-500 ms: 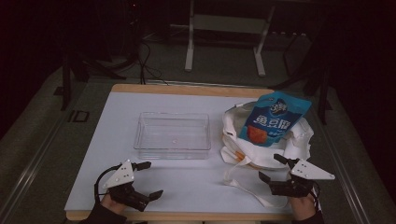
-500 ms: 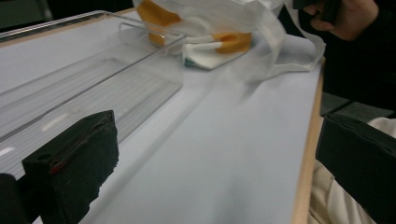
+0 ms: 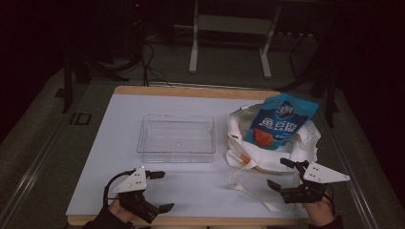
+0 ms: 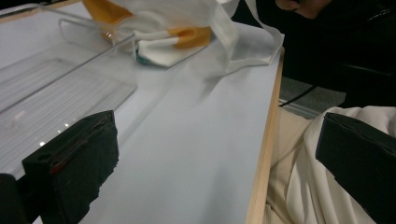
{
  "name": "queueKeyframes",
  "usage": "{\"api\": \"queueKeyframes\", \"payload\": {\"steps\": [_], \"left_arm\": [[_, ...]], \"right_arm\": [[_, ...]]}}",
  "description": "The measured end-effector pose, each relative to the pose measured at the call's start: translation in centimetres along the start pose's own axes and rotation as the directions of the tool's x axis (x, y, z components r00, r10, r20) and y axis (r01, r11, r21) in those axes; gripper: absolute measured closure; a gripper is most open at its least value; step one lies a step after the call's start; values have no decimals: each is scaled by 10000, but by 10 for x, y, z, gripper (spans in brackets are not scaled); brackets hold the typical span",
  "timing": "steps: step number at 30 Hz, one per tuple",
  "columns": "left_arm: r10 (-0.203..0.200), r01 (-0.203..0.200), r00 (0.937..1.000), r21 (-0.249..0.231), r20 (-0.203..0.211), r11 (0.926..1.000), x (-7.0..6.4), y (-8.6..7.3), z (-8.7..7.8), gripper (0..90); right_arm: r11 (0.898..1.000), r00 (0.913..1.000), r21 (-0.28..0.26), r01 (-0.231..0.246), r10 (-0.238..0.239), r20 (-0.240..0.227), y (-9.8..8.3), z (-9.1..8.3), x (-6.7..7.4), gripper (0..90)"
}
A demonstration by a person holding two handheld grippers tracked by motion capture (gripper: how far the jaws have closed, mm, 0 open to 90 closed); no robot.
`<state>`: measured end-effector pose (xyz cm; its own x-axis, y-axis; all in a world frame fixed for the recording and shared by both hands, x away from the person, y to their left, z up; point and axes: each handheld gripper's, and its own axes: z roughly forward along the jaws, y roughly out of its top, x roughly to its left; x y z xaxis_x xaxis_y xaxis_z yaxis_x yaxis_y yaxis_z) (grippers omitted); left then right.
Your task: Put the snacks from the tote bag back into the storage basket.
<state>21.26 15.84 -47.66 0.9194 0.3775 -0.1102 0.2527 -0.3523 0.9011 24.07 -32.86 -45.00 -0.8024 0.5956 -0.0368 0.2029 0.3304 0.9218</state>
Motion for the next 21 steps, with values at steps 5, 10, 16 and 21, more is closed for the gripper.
{"api": "queueKeyframes", "payload": {"steps": [5,10,16,21], "left_arm": [[-48,43,9984,91,563,9999,1,11,8,0],[217,-215,9965,-34,811,9998,8,29,18,0],[578,-564,9949,-181,825,9982,13,53,32,0],[734,-706,9926,-321,971,9970,17,69,45,0]], "right_arm": [[9997,9996,-233,-60,53,-279,5,-7,-3,132],[9996,9994,-175,210,-215,-270,10,-12,-5,131],[9992,9988,-265,302,-312,-379,15,-17,-10,130],[9985,9990,-449,310,-324,-317,17,-22,-15,132]]}}
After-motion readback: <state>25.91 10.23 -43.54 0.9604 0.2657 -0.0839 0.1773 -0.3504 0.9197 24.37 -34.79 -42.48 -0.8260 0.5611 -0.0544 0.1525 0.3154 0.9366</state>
